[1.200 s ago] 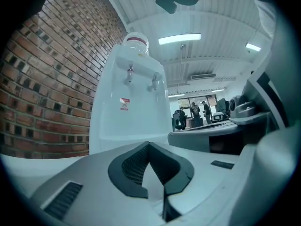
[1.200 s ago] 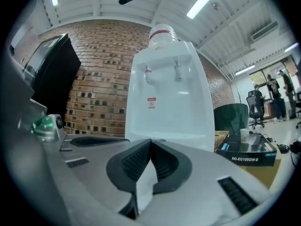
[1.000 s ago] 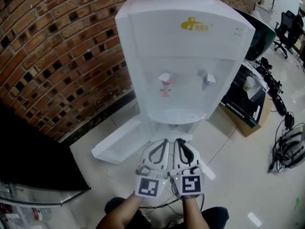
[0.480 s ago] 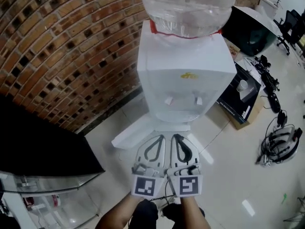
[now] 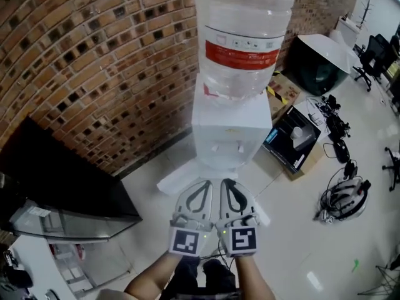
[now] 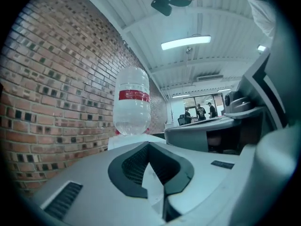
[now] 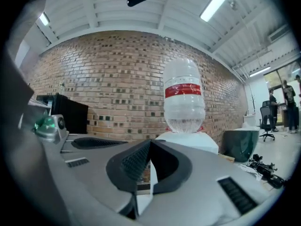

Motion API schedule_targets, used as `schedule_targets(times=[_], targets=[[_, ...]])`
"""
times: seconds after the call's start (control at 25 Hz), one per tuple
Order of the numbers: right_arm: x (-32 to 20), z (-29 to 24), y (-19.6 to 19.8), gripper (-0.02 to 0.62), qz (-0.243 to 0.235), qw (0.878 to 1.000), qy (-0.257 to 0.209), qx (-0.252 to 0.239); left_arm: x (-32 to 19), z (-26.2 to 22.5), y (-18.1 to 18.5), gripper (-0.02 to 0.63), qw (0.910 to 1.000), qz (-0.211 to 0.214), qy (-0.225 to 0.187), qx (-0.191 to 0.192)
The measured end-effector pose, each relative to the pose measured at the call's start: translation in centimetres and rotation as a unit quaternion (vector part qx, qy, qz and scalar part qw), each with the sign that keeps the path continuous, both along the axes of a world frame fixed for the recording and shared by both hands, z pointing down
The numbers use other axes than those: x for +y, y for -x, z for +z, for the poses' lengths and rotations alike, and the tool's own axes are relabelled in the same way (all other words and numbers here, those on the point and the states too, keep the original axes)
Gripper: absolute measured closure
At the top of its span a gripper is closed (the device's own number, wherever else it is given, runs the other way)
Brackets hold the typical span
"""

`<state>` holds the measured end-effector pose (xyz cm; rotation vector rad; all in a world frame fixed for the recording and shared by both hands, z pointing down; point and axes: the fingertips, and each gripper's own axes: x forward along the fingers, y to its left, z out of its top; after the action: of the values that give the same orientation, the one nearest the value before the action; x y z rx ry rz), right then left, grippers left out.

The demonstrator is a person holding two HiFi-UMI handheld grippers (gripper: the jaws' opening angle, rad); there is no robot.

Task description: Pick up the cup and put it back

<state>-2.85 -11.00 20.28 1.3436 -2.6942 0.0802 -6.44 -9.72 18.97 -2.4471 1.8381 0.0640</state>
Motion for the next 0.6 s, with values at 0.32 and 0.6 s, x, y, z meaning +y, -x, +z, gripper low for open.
schedule_targets(times=[0.32, 0.6], targets=[[4.7, -8.2, -1.3, 0.591, -0.022, 0.998, 0.012, -0.057, 4.5, -8.1, -1.3, 0.615, 0.9995, -0.003, -0.022, 0.023], [9.4, -10.0, -1.8, 0.592, -0.021, 0.999, -0.015, -0.023, 9.0, -11.8, -1.4, 0.615, 0.9984, 0.023, -0.044, 0.027]])
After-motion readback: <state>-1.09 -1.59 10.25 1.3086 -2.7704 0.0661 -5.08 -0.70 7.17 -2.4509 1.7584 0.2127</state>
